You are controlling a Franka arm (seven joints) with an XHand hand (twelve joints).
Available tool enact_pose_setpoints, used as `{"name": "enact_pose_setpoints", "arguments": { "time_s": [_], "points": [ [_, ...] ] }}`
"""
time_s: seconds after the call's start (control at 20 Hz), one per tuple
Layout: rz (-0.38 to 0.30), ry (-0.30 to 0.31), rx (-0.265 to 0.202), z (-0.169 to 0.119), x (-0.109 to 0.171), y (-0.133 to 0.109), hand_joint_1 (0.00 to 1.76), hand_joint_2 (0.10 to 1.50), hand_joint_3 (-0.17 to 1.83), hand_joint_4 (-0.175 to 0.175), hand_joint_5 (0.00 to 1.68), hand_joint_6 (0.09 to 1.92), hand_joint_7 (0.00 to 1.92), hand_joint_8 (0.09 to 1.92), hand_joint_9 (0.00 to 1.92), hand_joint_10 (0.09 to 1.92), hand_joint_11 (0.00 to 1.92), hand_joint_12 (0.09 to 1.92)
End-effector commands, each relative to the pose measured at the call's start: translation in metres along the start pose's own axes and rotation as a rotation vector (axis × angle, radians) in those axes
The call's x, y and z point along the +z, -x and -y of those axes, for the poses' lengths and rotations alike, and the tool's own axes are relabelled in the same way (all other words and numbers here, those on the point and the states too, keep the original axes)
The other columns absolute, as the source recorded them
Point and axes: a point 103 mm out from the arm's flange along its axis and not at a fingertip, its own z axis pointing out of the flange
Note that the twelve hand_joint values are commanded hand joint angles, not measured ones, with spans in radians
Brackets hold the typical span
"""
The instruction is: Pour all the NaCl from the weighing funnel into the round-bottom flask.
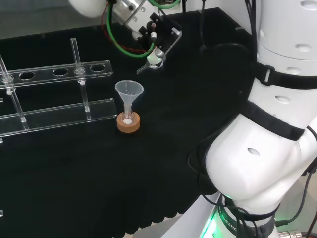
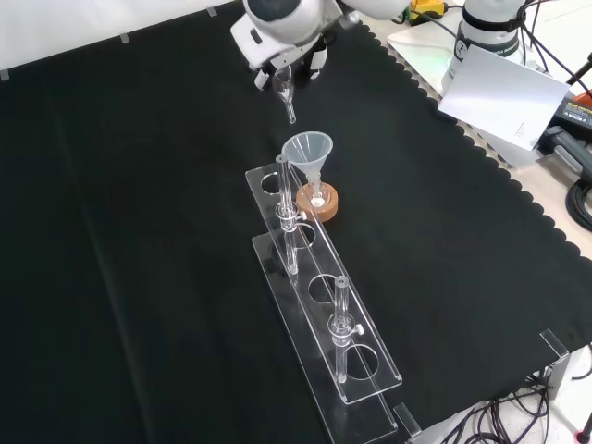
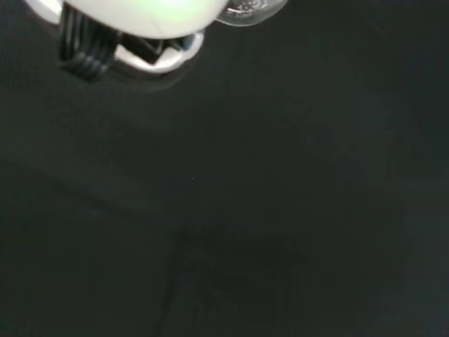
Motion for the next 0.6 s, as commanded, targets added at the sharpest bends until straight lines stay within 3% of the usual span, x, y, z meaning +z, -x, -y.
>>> {"name": "enact_pose_setpoints", "arguments": {
  "time_s": [0.05, 0.15, 0.6],
  "points": [
    [-0.191, 0.008, -0.021, -0.002, 0.01, 0.022, 1.13, 0.62, 0.71, 0.175, 1.31, 0.63, 1.17, 0.49, 1.49, 0.09, 1.11, 0.87],
    [-0.244, 0.012, -0.028, -0.002, 0.012, 0.026, 1.13, 0.62, 0.71, 0.175, 1.31, 0.63, 1.17, 0.49, 1.49, 0.09, 1.11, 0.86],
    [-0.365, 0.025, -0.04, -0.007, 0.026, 0.039, 1.13, 0.62, 0.71, 0.175, 1.31, 0.63, 1.17, 0.49, 1.49, 0.09, 1.11, 0.86]
  ]
}}
